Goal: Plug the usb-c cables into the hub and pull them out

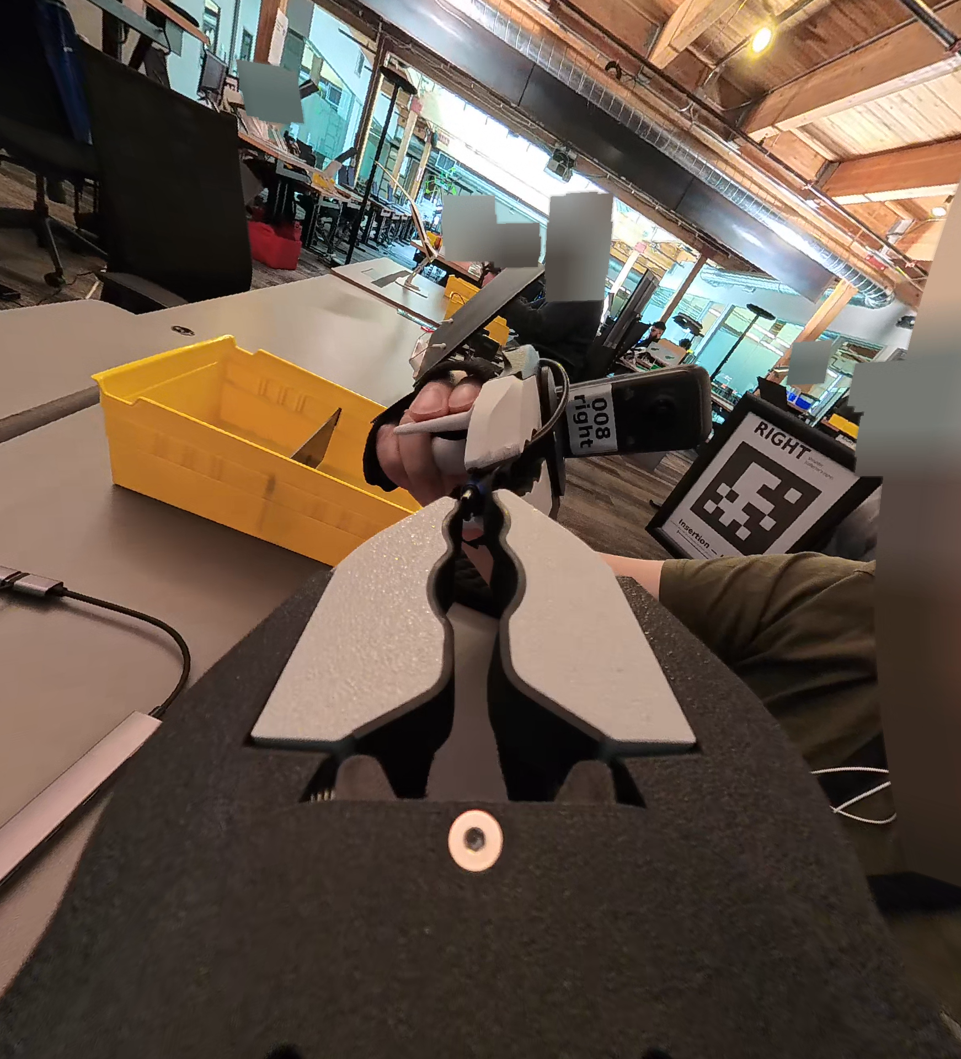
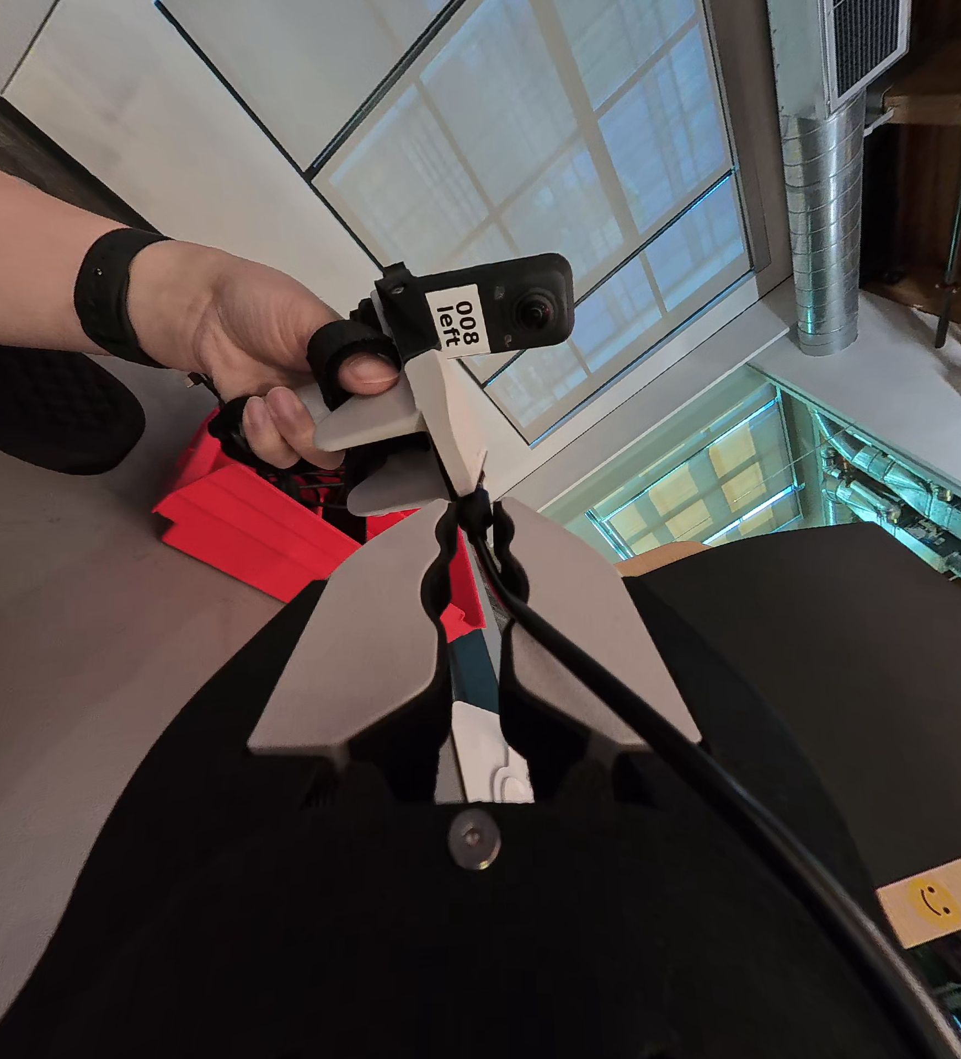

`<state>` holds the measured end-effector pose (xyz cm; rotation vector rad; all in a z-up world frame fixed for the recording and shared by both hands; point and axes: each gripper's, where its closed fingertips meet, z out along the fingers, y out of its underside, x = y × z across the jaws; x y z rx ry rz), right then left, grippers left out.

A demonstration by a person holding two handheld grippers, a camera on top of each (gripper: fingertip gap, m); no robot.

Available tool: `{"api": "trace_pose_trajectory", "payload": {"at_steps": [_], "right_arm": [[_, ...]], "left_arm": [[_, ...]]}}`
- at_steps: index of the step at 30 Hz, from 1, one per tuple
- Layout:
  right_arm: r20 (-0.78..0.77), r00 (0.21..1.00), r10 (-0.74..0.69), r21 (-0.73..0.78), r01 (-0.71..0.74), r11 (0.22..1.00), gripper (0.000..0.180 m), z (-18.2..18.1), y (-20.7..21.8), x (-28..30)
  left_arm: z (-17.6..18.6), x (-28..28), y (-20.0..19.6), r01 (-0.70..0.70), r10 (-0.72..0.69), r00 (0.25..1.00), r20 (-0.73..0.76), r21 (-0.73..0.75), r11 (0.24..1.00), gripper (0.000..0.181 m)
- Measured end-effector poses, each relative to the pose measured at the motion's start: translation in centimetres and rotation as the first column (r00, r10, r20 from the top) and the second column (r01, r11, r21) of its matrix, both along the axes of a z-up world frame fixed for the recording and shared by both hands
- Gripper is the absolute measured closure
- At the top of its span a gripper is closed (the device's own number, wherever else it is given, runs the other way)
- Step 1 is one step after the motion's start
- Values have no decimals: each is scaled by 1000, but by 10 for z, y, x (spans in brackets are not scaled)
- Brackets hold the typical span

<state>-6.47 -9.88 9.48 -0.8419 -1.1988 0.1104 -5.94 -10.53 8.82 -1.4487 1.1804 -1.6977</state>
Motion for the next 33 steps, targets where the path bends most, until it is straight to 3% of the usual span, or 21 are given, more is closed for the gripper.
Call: {"api": "trace_pose_trajectory", "payload": {"at_steps": [33], "right_arm": [[3,999,-51,-54,51,997,168,-5,7,-2]], "left_arm": [[0,1,3,-23,23,1000,-7,11,1000,175]]}}
